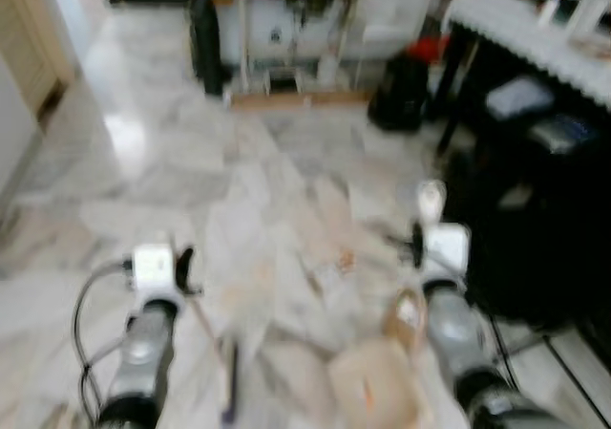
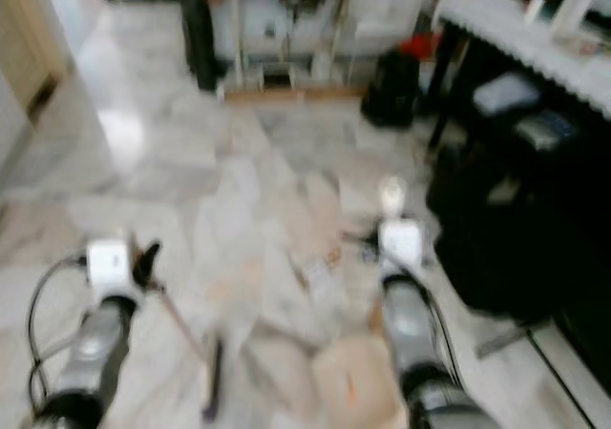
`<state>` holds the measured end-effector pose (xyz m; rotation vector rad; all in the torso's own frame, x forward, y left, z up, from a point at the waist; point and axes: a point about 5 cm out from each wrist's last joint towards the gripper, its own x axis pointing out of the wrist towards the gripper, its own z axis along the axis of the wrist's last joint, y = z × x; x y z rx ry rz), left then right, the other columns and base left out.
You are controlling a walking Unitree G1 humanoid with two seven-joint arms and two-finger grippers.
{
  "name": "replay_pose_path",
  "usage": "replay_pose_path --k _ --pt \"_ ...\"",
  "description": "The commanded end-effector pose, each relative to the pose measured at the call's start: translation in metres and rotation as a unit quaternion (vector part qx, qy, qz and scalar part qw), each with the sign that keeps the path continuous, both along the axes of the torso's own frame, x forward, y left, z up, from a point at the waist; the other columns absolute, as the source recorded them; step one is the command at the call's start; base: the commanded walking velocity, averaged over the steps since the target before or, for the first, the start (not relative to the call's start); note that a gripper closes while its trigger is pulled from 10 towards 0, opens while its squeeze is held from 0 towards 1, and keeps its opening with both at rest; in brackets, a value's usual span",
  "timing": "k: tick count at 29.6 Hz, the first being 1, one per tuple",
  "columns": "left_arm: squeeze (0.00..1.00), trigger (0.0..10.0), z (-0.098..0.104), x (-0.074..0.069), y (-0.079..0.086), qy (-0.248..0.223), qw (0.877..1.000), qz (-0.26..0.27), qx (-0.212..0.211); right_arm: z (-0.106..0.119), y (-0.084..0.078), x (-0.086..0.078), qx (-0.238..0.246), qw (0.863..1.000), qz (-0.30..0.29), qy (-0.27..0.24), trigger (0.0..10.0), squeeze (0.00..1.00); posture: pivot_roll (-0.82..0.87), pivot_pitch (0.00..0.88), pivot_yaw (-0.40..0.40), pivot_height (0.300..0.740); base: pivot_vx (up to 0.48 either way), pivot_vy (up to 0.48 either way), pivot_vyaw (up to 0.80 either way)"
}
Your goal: Sweep floor
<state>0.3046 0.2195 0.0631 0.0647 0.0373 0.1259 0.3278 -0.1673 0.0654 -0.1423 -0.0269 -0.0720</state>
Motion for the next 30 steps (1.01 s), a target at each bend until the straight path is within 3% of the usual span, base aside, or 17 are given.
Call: replay_pose_path --k 1,30 --pt "0.0 10.0 0.0055 0.0043 -0.0067 -0.015 1.0 -0.008 0.0 0.0075 -0.0089 0.0024 0.001 1.0 -0.013 -0.019 10.0 0.0 0.04 0.0 -0.003 0.74 0.345 0.0 0.0" --pt "0.0 10.0 0.0078 0.0043 -0.0051 -0.023 1.0 0.007 0.005 0.0081 -0.0079 0.0024 0.007 1.0 -0.015 -0.022 10.0 0.0 0.04 0.0 -0.005 0.74 0.329 0.0 0.0"
